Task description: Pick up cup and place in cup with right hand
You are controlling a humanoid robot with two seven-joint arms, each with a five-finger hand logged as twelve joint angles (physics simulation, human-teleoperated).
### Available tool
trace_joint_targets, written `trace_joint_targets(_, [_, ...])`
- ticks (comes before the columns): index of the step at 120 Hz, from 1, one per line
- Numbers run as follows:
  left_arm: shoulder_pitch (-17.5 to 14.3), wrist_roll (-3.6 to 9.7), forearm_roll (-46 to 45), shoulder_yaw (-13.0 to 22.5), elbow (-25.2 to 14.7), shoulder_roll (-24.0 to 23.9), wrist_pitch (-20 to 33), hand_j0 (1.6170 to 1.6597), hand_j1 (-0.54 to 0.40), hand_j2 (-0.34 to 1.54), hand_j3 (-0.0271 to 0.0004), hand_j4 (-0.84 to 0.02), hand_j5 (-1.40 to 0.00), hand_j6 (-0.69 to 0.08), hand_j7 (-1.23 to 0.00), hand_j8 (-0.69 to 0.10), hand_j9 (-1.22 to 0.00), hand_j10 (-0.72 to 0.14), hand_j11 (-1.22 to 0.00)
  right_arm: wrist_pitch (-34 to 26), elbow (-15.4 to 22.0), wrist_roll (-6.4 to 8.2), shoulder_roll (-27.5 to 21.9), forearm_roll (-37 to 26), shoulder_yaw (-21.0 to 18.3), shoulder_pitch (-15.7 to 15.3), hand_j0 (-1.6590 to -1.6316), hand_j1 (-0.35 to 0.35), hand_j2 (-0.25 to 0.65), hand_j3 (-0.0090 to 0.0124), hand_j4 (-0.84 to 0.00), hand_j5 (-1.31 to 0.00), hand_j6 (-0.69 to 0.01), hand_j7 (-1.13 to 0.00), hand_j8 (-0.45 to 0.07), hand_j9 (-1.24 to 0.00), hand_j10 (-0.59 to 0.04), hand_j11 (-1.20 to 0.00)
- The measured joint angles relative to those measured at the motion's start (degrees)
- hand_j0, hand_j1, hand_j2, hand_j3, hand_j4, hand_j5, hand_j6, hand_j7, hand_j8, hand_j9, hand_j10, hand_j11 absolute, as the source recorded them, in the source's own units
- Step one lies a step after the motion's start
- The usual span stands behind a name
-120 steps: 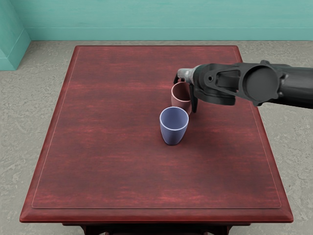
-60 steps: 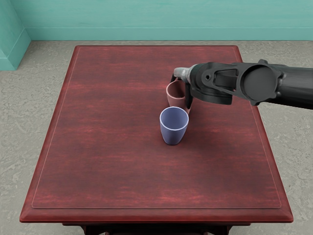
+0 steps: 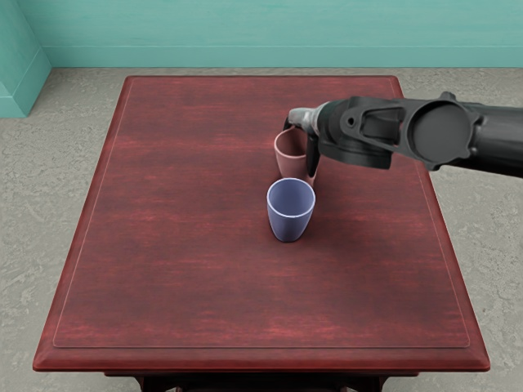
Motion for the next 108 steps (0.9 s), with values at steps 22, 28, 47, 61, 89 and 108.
trace_joint_targets(22, [0.0,0.00,0.0,0.0,0.0,0.0,0.0,1.6581,0.349,0.00,-0.0001,0.000,0.00,0.000,0.00,0.000,0.00,0.000,0.00,1.2,0.1,0.01,-0.9,0.4,0.9,1.6,-1.6528,0.195,0.079,-0.0001,-0.265,-0.70,-0.234,-0.67,-0.288,-0.70,-0.489,-0.70])
trace_joint_targets(28, [0.1,0.00,0.0,0.0,0.0,0.0,0.0,1.6581,0.349,0.00,-0.0001,0.000,0.00,0.000,0.00,0.000,0.00,0.000,0.00,1.8,0.1,0.02,-1.1,0.5,1.4,1.9,-1.6525,0.189,0.071,0.0003,-0.271,-0.71,-0.240,-0.68,-0.290,-0.70,-0.491,-0.71])
trace_joint_targets(47, [0.2,0.00,0.0,0.0,0.0,0.0,0.0,1.6581,0.349,0.00,-0.0001,0.000,0.00,0.000,0.00,0.000,0.00,0.000,0.00,3.8,0.1,0.02,-1.7,0.9,3.0,3.6,-1.6531,0.191,0.095,0.0000,-0.270,-0.73,-0.241,-0.70,-0.295,-0.72,-0.506,-0.73])
trace_joint_targets(61, [0.4,0.00,0.0,0.0,0.0,0.0,0.0,1.6581,0.349,0.00,-0.0001,0.000,0.00,0.000,0.00,0.000,0.00,0.000,0.00,4.7,0.1,0.01,-2.0,1.7,3.3,5.4,-1.6536,0.188,0.096,0.0002,-0.275,-0.73,-0.236,-0.70,-0.297,-0.73,-0.516,-0.73])
trace_joint_targets(89, [0.5,0.00,-0.1,0.0,0.0,0.0,0.0,1.6581,0.349,0.00,-0.0001,0.000,0.00,0.000,0.00,0.000,0.00,0.000,0.00,5.6,1.3,0.01,-2.0,5.2,3.4,9.9,-1.6530,0.199,0.114,0.0008,-0.266,-0.80,-0.213,-0.74,-0.282,-0.79,-0.528,-0.79])
trace_joint_targets(108, [0.5,0.00,-0.1,0.0,0.0,0.0,0.0,1.6581,0.349,0.00,-0.0001,0.000,0.00,0.000,0.00,0.000,0.00,0.000,0.00,5.7,2.8,0.00,-2.5,6.4,3.4,11.5,-1.6528,0.201,0.110,0.0007,-0.245,-0.84,-0.200,-0.77,-0.269,-0.81,-0.547,-0.82])
